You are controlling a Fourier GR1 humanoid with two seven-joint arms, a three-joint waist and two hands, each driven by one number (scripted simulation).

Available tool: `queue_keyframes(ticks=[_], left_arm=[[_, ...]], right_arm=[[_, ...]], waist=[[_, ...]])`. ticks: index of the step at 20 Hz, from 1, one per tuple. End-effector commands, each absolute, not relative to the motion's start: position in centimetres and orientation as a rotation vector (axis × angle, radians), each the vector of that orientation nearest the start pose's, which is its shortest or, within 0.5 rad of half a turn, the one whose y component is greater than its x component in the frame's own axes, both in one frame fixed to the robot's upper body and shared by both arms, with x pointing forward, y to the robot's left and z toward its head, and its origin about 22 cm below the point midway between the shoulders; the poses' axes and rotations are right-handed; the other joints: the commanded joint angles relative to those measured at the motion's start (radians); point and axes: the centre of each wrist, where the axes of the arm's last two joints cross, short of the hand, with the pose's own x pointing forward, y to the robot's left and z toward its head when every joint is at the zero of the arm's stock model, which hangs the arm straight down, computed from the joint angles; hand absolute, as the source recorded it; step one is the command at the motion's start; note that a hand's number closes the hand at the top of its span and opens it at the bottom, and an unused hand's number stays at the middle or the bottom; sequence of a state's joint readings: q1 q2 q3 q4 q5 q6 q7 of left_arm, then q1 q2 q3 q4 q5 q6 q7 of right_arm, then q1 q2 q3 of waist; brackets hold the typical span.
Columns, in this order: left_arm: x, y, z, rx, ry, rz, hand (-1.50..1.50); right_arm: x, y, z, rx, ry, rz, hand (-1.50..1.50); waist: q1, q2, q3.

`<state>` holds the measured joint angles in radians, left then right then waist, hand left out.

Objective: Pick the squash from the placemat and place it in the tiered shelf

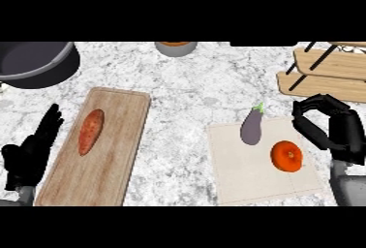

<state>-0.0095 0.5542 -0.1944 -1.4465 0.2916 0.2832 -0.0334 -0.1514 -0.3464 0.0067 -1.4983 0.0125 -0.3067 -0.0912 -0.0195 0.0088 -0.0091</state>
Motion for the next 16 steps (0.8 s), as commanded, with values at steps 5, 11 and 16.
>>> queue_keyframes(ticks=[5, 11, 16], left_arm=[[22.9, 34.8, -0.3, 0.264, -1.346, -0.032, 0.0], [22.5, 34.7, -0.7, 0.275, -1.321, -0.024, 0.0], [22.5, 34.9, -0.4, 0.264, -1.31, -0.038, 0.0]], right_arm=[[22.4, -18.6, -1.0, -0.723, -1.691, 0.103, -1.5], [20.6, -22.9, 0.7, -1.076, -1.486, 0.3, -1.5], [20.6, -23.0, 2.6, -1.193, -1.199, 0.471, -1.5]], waist=[[0.016, -0.011, 0.006], [-0.002, -0.016, 0.001], [0.004, -0.014, 0.0]])
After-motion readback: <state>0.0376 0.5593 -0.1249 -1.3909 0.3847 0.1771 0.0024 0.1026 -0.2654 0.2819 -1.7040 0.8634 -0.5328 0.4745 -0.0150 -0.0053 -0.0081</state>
